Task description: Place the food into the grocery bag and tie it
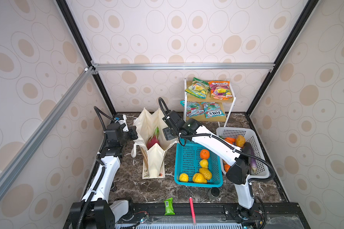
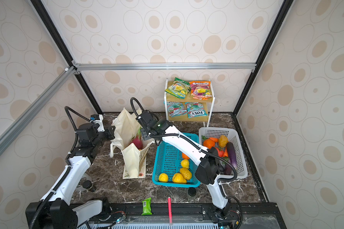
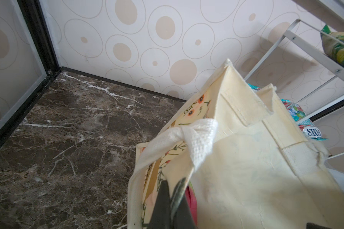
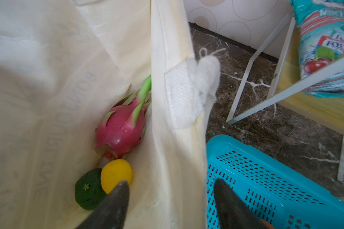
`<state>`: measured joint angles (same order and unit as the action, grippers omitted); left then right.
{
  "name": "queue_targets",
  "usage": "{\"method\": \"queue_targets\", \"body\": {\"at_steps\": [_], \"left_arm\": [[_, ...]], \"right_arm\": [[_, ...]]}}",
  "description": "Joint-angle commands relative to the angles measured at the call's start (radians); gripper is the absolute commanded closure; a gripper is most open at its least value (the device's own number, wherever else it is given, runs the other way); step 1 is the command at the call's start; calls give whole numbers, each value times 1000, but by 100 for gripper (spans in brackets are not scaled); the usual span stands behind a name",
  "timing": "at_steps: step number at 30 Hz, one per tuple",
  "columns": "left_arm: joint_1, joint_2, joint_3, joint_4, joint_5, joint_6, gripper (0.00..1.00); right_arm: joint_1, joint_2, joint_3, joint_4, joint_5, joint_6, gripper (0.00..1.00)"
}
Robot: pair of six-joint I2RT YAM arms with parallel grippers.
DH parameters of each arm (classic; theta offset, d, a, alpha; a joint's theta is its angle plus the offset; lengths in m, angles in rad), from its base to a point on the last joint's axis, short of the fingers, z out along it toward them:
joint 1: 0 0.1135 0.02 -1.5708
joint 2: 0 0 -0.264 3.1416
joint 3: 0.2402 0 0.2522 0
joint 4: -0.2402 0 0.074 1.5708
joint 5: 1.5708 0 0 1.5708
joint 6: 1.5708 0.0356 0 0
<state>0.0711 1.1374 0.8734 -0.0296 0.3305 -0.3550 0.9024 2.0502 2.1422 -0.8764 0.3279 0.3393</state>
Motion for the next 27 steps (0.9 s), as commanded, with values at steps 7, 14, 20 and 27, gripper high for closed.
{"method": "queue_targets", "body": {"at_steps": [7, 14, 20, 27], "left_arm": [[0, -51, -47, 32, 15, 64, 100], [1, -59, -59, 37, 31, 52, 100], [1, -62, -59, 25, 21, 63, 100], [0, -60, -62, 21, 22, 61, 100]], "right_arm": [[-17, -242, -31, -8, 299, -169, 3], [-148, -310, 32, 0, 253, -199, 4], [-285, -281, 128, -10, 21, -106, 6], [-407, -244, 200, 42, -172, 48, 25]]}}
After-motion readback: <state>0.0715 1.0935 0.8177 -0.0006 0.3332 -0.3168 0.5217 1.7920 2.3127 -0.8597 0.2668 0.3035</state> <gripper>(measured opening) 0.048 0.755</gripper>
